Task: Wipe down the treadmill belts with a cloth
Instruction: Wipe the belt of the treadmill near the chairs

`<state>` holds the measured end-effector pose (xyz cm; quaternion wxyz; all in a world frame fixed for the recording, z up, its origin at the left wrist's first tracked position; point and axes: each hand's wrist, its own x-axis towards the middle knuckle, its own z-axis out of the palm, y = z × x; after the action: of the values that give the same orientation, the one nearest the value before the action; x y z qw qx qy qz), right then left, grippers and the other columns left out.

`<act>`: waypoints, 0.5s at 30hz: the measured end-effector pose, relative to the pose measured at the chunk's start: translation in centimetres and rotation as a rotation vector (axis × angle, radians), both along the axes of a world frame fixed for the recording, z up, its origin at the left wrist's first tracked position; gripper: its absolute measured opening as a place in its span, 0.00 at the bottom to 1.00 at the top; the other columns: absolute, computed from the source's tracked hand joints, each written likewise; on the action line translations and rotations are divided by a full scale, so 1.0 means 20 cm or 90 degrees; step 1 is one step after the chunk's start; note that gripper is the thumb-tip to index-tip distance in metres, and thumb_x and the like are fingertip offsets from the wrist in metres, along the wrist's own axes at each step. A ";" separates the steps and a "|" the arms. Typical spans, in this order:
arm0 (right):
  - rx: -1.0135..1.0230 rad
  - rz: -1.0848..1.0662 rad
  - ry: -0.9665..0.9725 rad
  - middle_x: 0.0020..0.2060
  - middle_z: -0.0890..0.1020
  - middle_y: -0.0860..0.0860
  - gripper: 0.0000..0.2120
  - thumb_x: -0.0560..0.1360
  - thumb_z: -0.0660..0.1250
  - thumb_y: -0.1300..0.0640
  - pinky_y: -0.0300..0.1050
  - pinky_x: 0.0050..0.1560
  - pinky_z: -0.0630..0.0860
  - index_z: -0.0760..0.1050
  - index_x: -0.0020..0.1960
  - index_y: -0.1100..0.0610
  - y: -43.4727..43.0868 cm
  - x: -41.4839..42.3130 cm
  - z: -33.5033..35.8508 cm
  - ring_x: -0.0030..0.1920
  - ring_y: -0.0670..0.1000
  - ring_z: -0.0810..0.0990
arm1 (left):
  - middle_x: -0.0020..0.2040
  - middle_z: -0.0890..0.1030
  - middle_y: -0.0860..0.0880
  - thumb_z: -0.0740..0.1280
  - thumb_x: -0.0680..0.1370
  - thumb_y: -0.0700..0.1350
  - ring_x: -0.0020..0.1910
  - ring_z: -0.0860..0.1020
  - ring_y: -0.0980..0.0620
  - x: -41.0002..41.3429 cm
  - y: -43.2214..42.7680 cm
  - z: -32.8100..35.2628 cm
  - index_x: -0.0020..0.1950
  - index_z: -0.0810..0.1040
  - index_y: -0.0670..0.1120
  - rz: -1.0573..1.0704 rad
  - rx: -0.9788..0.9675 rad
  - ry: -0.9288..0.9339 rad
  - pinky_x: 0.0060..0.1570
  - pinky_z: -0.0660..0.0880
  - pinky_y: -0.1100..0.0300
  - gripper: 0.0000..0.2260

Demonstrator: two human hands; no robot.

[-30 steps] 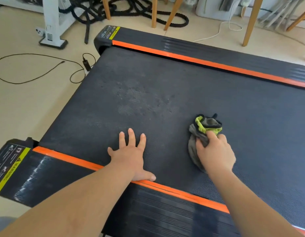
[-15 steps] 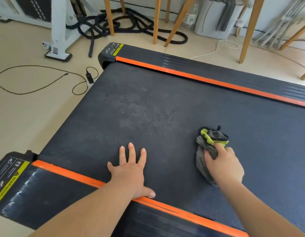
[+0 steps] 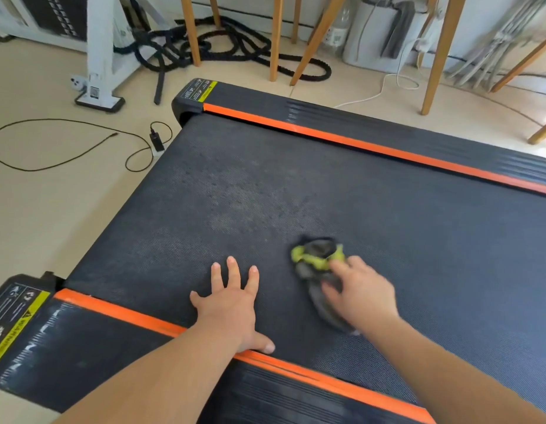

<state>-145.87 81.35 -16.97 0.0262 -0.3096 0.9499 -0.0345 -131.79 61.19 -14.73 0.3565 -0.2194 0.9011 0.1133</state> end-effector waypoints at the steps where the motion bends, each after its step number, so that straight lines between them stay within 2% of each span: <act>1: -0.020 -0.117 -0.045 0.49 0.74 0.50 0.14 0.79 0.60 0.37 0.49 0.42 0.76 0.74 0.56 0.45 0.00 -0.03 0.01 0.50 0.57 0.80 | 0.80 0.26 0.43 0.75 0.64 0.73 0.79 0.30 0.33 0.00 0.00 0.00 0.81 0.29 0.56 -0.002 -0.004 -0.001 0.73 0.54 0.24 0.66; 2: -0.051 -0.200 -0.061 0.50 0.73 0.50 0.15 0.79 0.60 0.37 0.49 0.43 0.75 0.74 0.57 0.45 -0.01 -0.01 0.01 0.51 0.58 0.79 | 0.80 0.26 0.43 0.75 0.64 0.73 0.79 0.29 0.33 0.00 0.00 0.00 0.81 0.28 0.56 -0.004 -0.008 -0.005 0.73 0.54 0.24 0.66; 4: -0.051 -0.229 -0.023 0.48 0.74 0.52 0.14 0.78 0.64 0.39 0.48 0.39 0.72 0.75 0.55 0.48 -0.07 0.11 -0.01 0.47 0.60 0.78 | 0.79 0.25 0.43 0.75 0.64 0.73 0.78 0.29 0.33 0.00 0.01 0.00 0.80 0.28 0.56 -0.005 -0.008 -0.016 0.73 0.54 0.24 0.66; 7: -0.122 -0.052 -0.024 0.39 0.73 0.51 0.12 0.69 0.73 0.44 0.48 0.31 0.70 0.75 0.45 0.49 -0.16 0.41 -0.06 0.36 0.59 0.78 | 0.79 0.25 0.43 0.76 0.65 0.71 0.78 0.29 0.33 -0.01 0.01 0.02 0.81 0.28 0.55 0.001 -0.005 -0.020 0.73 0.54 0.25 0.65; 10: -0.147 0.074 -0.059 0.37 0.72 0.49 0.12 0.66 0.71 0.43 0.48 0.29 0.72 0.74 0.42 0.47 -0.14 0.50 -0.07 0.35 0.56 0.77 | 0.81 0.31 0.40 0.78 0.69 0.64 0.80 0.36 0.30 -0.08 -0.01 0.07 0.83 0.33 0.52 -0.013 -0.013 -0.075 0.73 0.63 0.31 0.62; 11: -0.138 0.100 -0.049 0.38 0.72 0.48 0.12 0.66 0.70 0.41 0.48 0.29 0.72 0.74 0.43 0.46 -0.13 0.47 -0.07 0.35 0.55 0.77 | 0.83 0.36 0.38 0.78 0.70 0.63 0.81 0.43 0.30 -0.12 -0.02 0.10 0.84 0.37 0.51 -0.029 -0.018 -0.100 0.73 0.66 0.35 0.60; 13: -0.096 0.161 -0.024 0.38 0.73 0.48 0.12 0.68 0.68 0.39 0.48 0.27 0.73 0.74 0.45 0.45 -0.11 0.39 -0.06 0.34 0.54 0.78 | 0.81 0.60 0.40 0.78 0.70 0.62 0.77 0.64 0.33 -0.22 -0.07 0.19 0.83 0.58 0.51 -0.077 -0.039 -0.104 0.67 0.73 0.41 0.48; 14: -0.068 0.182 -0.011 0.39 0.73 0.48 0.12 0.68 0.67 0.39 0.48 0.27 0.74 0.74 0.45 0.45 -0.11 0.31 -0.06 0.34 0.55 0.79 | 0.74 0.72 0.44 0.78 0.70 0.62 0.70 0.74 0.38 -0.26 -0.11 0.22 0.75 0.70 0.51 -0.091 -0.054 -0.063 0.60 0.77 0.46 0.38; 15: -0.038 0.180 -0.007 0.39 0.73 0.49 0.12 0.69 0.65 0.39 0.49 0.27 0.74 0.74 0.46 0.45 -0.11 0.22 -0.06 0.35 0.55 0.79 | 0.66 0.78 0.47 0.77 0.70 0.62 0.63 0.78 0.41 -0.29 -0.14 0.23 0.67 0.76 0.51 -0.083 -0.065 -0.006 0.53 0.77 0.50 0.30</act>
<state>-141.46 79.10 -18.21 0.0266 -0.4411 0.8950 -0.0606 -137.67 58.37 -10.03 0.3558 -0.1786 0.9163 0.0429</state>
